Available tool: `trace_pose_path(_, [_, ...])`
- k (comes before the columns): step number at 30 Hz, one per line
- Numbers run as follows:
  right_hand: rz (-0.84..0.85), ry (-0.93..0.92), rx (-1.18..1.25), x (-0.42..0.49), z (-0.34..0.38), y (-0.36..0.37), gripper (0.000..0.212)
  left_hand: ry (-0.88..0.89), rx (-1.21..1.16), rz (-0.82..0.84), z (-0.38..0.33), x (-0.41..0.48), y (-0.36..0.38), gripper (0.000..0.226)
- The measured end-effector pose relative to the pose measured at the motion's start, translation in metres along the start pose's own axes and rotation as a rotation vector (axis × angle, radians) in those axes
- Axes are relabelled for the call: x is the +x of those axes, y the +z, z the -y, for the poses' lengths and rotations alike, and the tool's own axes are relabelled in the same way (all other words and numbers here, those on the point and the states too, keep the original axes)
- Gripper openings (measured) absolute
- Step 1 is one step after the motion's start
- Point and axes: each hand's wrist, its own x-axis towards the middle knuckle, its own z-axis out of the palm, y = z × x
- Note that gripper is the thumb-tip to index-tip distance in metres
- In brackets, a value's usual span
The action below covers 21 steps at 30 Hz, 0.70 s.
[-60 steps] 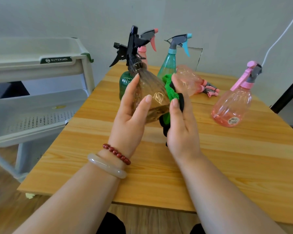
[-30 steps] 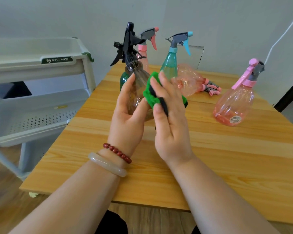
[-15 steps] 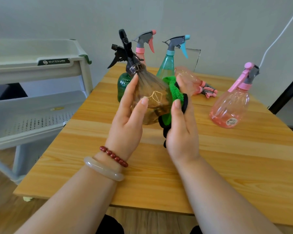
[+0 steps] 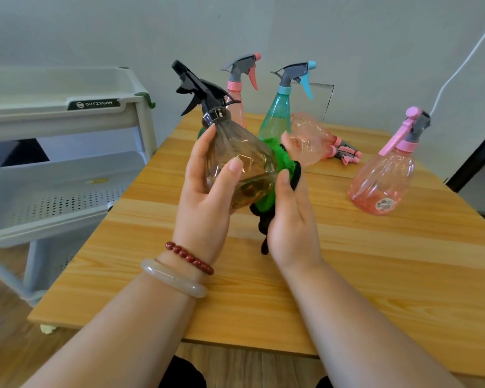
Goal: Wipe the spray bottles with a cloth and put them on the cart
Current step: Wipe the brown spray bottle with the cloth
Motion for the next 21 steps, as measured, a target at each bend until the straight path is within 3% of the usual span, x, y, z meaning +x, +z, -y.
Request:
trace_pose_path(3, [0.04, -0.291, -0.338, 0.002, -0.001, -0.004, 0.042, 0.011, 0.077, 0.043, 0.002, 0.0, 0.001, 0.065])
trace_pose_path(4, [0.037, -0.301, -0.362, 0.004, -0.002, -0.003, 0.041, 0.007, 0.088, 0.042, 0.002, 0.0, 0.001, 0.065])
trace_pose_path(6, [0.003, -0.206, -0.245, 0.003, -0.001, -0.001, 0.039, 0.009, 0.081, 0.03, 0.004, 0.0, 0.0, 0.063])
trace_pose_path(9, [-0.073, 0.132, 0.071, 0.002, 0.008, -0.001, 0.036, 0.012, 0.013, 0.003, 0.004, 0.0, 0.0, 0.056])
trace_pose_path(11, [-0.084, 0.239, 0.118, 0.003, 0.006, -0.003, 0.038, 0.013, -0.018, -0.004, 0.003, 0.0, 0.001, 0.053])
trace_pose_path(16, [0.032, -0.284, -0.353, 0.001, 0.0, -0.001, 0.04, 0.031, 0.054, 0.037, 0.004, 0.0, 0.002, 0.058])
trace_pose_path(18, [-0.001, -0.229, -0.3, 0.002, 0.0, 0.002, 0.039, 0.04, 0.08, 0.028, 0.005, -0.001, 0.002, 0.058])
trace_pose_path(21, [-0.052, 0.051, -0.033, 0.001, 0.011, 0.0, 0.034, 0.032, 0.034, -0.003, 0.005, -0.001, 0.002, 0.055])
